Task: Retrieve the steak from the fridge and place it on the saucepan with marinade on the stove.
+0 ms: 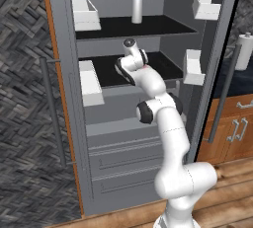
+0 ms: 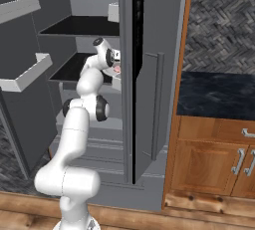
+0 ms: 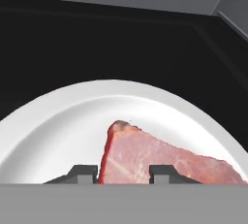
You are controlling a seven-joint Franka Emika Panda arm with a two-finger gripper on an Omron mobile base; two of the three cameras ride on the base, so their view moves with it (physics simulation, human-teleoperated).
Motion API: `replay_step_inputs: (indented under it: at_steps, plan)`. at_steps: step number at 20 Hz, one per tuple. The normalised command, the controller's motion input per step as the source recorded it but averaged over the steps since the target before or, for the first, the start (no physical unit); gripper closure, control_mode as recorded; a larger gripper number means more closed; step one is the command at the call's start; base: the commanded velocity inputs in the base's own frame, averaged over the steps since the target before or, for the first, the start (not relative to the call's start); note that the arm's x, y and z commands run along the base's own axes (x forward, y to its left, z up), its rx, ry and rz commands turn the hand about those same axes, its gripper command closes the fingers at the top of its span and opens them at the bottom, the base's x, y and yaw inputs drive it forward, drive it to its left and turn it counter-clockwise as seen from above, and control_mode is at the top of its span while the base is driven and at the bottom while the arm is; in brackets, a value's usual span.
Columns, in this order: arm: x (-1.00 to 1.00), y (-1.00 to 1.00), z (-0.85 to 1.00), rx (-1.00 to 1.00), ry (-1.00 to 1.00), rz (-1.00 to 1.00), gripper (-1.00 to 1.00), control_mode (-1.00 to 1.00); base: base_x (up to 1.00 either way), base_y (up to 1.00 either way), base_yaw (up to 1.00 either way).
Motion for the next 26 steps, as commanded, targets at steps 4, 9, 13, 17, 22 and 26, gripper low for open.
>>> replay_step_inputs:
  at_steps: [4,9,13,17,22,26]
  plan:
    - [0.00,0.00,0.00,0.00,0.00,0.00,1.00,-1.00,0.00,0.00,0.00]
    - [0.00,0.00,0.00,0.00,0.00,0.00,1.00,-1.00,0.00,0.00,0.00]
    - [-0.06,0.00,0.00,0.00,-0.05,0.00,1.00,-1.00,0.00,0.00,0.00]
    - [-0.16,0.00,0.00,0.00,-0.12,0.00,1.00,-1.00,0.00,0.00,0.00]
    - [-0.03,0.00,0.00,0.00,-0.05,0.00,1.00,-1.00,0.00,0.00,0.00]
    - [0.00,0.00,-0.01,0.00,0.00,0.00,1.00,-1.00,0.00,0.00,0.00]
